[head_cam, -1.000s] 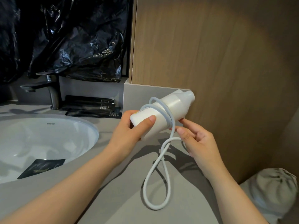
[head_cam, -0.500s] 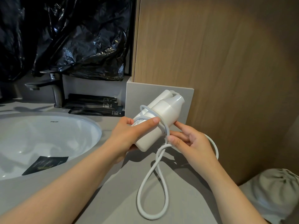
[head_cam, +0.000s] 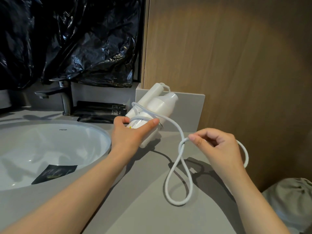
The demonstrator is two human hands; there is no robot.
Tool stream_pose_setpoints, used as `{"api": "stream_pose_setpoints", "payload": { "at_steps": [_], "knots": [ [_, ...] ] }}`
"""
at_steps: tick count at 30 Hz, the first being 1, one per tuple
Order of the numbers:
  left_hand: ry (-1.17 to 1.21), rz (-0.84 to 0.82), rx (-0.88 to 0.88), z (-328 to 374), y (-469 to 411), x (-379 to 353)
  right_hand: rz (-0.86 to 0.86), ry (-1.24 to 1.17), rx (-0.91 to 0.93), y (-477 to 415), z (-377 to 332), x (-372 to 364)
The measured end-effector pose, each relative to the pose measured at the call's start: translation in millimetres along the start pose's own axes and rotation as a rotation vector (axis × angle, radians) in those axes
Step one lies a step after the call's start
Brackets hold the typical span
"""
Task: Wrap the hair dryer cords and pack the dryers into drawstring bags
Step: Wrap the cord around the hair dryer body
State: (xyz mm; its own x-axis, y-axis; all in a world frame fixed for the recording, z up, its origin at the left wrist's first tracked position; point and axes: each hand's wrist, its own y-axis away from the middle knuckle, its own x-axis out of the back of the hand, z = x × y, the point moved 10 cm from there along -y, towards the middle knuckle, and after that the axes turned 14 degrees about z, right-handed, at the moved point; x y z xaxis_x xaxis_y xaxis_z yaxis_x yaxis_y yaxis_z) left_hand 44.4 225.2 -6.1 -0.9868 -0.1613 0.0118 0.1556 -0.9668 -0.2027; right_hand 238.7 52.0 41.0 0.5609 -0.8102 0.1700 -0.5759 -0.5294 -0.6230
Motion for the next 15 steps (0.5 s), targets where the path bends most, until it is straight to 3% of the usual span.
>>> {"api": "stream_pose_setpoints", "payload": {
  "at_steps": [8,11,15],
  "knots": [
    [-0.007,-0.041,0.078,-12,-1,-6,0.085,0.081,0.157,7,-17,29],
    [0.058,-0.01,0.114,-13,-4,-1,-0.002,0.162,0.251,18,-26,27],
    [0.071,0.001,0.166,-19,-7,4,-0.159,0.441,0.325,37,-6,13]
  ]
}}
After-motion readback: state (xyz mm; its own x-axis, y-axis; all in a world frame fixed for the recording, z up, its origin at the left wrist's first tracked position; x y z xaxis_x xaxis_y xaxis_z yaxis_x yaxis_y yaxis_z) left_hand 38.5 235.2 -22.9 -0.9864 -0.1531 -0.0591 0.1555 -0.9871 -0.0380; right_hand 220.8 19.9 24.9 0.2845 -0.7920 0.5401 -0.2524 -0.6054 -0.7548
